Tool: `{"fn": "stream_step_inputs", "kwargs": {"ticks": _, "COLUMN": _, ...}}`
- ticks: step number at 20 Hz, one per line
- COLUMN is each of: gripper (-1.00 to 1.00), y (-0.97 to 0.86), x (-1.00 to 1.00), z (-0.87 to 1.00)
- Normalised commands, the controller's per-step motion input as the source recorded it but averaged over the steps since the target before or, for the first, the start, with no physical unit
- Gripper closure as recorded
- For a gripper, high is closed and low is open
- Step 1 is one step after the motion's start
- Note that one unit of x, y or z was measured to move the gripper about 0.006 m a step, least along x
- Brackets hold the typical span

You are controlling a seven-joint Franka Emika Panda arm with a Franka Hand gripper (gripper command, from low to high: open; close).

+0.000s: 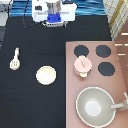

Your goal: Take the lid off the pot, put the pot on the plate, and use the tool to push the pot to the front of the table.

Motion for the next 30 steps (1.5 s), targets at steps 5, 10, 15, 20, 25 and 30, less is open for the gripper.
{"fn": "stream_step_inputs", "kwargs": {"ticks": 5, "gripper": -1.00, "y": 0.50, "x": 0.43, "z": 0.33}}
{"fn": "stream_step_inputs", "kwargs": {"ticks": 10, "gripper": -1.00, "y": 0.72, "x": 0.72, "z": 0.69}}
{"fn": "stream_step_inputs", "kwargs": {"ticks": 15, "gripper": -1.00, "y": 0.58, "x": 0.96, "z": 0.49}}
{"fn": "stream_step_inputs", "kwargs": {"ticks": 20, "gripper": -1.00, "y": 0.49, "x": 1.00, "z": 0.34}}
{"fn": "stream_step_inputs", "kwargs": {"ticks": 25, "gripper": -1.00, "y": 0.45, "x": 1.00, "z": 0.10}}
{"fn": "stream_step_inputs", "kwargs": {"ticks": 30, "gripper": -1.00, "y": 0.47, "x": 1.00, "z": -0.15}}
